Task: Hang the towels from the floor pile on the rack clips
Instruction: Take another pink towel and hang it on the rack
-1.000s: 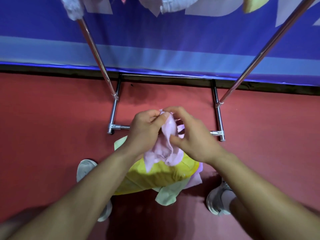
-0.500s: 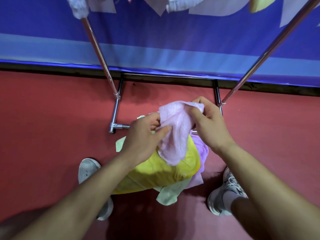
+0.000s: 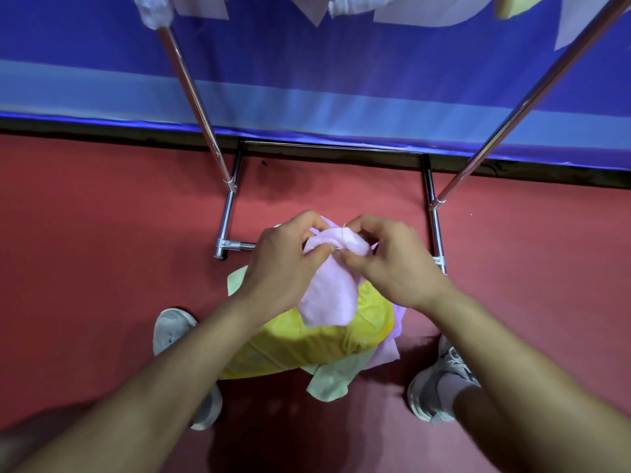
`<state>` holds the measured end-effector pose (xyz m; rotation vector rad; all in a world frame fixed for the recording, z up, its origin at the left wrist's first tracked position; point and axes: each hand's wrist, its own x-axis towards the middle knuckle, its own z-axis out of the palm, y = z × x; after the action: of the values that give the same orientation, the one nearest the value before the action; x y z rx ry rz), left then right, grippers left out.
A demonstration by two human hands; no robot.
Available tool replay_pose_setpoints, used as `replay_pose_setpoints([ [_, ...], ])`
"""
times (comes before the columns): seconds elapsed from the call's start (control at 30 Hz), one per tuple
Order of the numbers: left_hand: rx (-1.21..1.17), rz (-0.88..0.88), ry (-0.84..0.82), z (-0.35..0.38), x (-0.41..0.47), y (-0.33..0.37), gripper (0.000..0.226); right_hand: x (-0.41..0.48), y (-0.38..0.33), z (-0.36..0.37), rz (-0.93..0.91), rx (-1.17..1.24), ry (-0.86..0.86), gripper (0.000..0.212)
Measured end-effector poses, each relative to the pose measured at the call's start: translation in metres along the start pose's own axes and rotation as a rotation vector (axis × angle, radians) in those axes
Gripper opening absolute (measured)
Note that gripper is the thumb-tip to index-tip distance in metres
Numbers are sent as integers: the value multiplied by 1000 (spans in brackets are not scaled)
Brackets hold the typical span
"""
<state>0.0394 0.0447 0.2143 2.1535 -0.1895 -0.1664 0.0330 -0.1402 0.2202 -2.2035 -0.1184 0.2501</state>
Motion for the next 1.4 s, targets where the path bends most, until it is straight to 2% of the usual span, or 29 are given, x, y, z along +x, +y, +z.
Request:
replay_pose_setpoints([
  [0.1, -46, -45, 6, -4, 2, -4, 21, 0, 0, -1, -30, -55, 98, 22],
  [0.17, -39, -34, -37, -5, 2, -5, 14, 0, 0, -4, -67, 11, 153, 23],
  [0.23, -4, -26, -54, -3, 1, -5, 13, 1, 0, -8, -97, 99, 207, 12],
  [0.5, -15, -1, 84, -8, 7, -7, 9, 5, 5, -22, -47, 161, 307, 7],
  [0.73, 161, 151, -17, -15, 6, -7, 7, 10, 10, -35, 56, 215, 358, 14],
  [0.87, 185, 169, -158, -13, 5, -9, 17, 12, 16, -38, 129, 297, 400, 9],
  [0.97, 277, 99, -208, -10, 5, -16, 18, 12, 15, -43, 167, 421, 420, 4],
  [1.07, 247, -33, -234, -11, 5, -21, 11, 14, 17, -48, 211, 510, 476, 10],
  [1.23, 293, -155, -295, -11, 4, -18, 17, 15, 20, -54, 259, 568, 554, 10],
  [1.4, 428, -66, -115, -7, 2, -11, 26, 13, 24, -54, 245, 480, 574, 10],
])
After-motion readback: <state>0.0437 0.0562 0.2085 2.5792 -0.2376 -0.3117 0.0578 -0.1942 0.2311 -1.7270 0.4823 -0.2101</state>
